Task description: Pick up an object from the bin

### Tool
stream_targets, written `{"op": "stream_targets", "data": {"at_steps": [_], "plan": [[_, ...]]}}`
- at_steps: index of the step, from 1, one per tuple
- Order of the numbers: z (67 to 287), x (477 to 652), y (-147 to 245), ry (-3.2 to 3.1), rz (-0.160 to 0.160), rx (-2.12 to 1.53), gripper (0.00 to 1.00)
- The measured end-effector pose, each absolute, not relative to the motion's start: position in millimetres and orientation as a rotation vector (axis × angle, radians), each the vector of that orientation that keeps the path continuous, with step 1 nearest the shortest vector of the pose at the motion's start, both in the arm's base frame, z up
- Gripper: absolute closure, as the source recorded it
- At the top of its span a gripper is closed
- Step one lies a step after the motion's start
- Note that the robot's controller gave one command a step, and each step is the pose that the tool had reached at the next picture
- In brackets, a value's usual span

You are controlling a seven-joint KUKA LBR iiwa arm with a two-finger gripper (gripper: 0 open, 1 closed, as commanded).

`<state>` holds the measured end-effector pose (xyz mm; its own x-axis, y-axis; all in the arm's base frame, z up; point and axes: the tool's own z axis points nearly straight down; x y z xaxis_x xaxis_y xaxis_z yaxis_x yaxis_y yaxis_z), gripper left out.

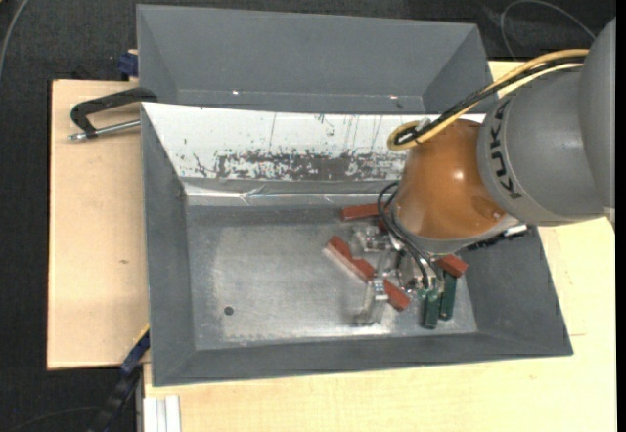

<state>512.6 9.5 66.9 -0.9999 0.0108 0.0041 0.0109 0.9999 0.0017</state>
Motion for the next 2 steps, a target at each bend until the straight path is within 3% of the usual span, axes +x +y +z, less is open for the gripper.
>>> {"op": "stream_targets", "data": {"at_steps": [1, 2], "plan": [[73.2, 517.2, 10.1, -3.151, -0.005, -0.017, 1.0], [70.8, 514.9, 9.5, -3.145, -0.003, -0.017, 0.0]]}}
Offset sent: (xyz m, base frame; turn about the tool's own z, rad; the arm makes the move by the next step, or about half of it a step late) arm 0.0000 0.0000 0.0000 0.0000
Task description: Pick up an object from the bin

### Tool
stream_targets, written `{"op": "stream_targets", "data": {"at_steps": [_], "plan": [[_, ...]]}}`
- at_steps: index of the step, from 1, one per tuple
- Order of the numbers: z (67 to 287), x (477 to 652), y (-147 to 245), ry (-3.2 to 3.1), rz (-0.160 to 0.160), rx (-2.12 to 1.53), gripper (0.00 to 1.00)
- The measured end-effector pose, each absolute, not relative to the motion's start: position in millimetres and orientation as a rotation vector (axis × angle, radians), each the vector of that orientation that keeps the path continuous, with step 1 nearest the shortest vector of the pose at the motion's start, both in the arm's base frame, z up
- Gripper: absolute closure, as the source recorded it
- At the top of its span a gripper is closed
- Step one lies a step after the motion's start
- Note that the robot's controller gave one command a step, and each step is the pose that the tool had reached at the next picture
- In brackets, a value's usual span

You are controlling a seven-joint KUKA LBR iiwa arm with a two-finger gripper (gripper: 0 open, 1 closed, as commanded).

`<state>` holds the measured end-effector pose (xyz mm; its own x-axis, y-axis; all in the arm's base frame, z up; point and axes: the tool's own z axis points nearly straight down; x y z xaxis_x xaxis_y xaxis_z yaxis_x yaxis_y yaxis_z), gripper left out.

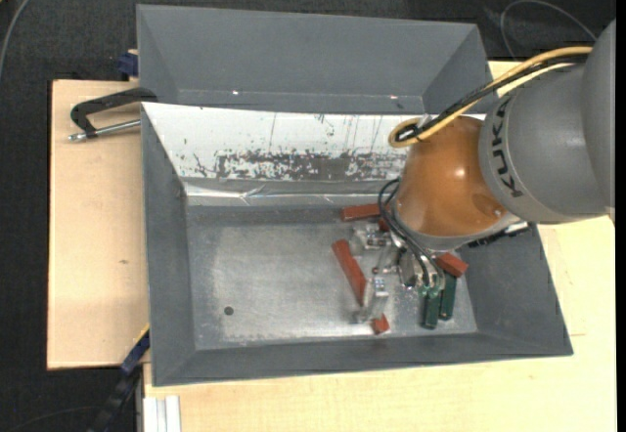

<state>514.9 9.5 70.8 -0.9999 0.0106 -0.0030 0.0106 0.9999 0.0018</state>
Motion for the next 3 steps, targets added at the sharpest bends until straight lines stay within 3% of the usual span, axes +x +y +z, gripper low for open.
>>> {"op": "stream_targets", "data": {"at_steps": [1, 2, 3], "plan": [[72.7, 516.3, 9.8, 3.135, 0.004, 0.017, 1.0], [183.9, 511.5, 15.3, 3.128, 0.002, -0.012, 1.0], [179.6, 509.7, 15.2, 3.137, 0.002, -0.012, 0.0]]}}
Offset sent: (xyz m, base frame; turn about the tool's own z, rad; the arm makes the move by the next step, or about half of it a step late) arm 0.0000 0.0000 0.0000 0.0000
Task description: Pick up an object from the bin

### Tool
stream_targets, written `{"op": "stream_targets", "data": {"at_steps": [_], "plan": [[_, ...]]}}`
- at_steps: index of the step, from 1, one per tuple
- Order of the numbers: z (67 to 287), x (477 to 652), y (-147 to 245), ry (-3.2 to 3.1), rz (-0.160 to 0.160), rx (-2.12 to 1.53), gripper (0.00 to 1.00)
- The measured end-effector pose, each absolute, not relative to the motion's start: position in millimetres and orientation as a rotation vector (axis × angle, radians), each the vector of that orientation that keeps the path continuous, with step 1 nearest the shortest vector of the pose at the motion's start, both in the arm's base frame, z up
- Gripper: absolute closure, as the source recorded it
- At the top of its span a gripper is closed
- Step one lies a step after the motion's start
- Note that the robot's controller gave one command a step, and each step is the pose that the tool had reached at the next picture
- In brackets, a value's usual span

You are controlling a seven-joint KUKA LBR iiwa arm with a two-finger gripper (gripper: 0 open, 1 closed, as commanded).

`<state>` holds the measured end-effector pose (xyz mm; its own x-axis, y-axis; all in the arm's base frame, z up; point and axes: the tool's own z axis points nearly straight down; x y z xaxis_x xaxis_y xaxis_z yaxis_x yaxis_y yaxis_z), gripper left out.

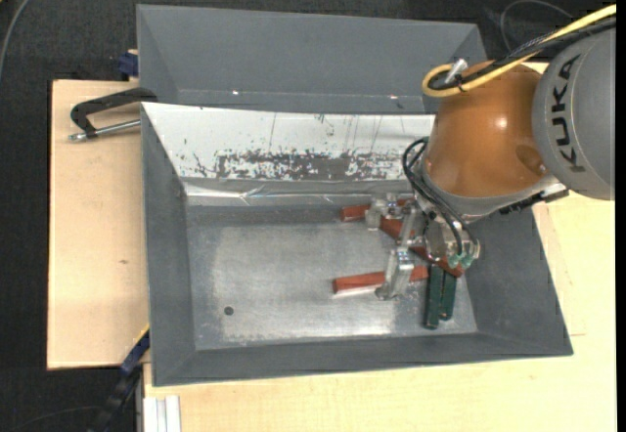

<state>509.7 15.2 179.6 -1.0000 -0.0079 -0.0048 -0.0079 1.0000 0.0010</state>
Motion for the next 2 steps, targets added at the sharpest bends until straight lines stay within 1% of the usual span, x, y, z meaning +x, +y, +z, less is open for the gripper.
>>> {"op": "stream_targets", "data": {"at_steps": [1, 2], "plan": [[66.4, 519.7, 9.3, 3.141, 0.001, -0.202, 0.0], [70.5, 521.3, 9.4, 3.135, 0.002, -0.199, 1.0]]}}
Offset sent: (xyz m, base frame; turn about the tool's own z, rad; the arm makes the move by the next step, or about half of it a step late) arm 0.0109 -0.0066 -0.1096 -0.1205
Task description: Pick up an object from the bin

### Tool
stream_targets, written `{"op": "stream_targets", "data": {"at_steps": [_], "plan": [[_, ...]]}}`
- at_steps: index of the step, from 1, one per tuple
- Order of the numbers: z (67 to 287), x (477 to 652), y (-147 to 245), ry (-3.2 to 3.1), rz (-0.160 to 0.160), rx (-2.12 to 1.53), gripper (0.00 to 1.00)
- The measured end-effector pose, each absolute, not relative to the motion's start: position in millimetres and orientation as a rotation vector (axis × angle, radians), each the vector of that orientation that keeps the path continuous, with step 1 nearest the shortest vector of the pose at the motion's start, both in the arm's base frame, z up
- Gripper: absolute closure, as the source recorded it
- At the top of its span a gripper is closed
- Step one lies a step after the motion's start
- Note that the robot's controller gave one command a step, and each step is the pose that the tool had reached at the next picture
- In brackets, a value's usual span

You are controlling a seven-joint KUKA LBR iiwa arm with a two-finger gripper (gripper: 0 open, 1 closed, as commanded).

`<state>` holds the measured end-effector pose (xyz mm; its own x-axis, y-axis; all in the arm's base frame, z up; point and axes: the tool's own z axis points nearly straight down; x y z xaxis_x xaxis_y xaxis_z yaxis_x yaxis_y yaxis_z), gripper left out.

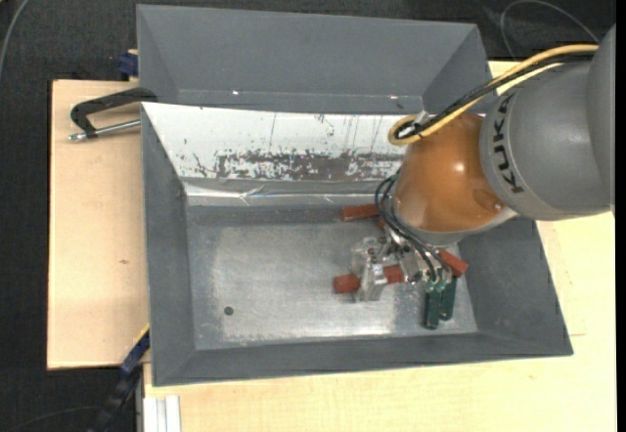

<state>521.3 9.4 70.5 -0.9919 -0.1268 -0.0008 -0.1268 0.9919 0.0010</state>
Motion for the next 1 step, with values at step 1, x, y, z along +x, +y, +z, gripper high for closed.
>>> {"op": "stream_targets", "data": {"at_steps": [1], "plan": [[203.5, 533.4, -25.4, 3.072, -0.004, -0.594, 1.0]]}}
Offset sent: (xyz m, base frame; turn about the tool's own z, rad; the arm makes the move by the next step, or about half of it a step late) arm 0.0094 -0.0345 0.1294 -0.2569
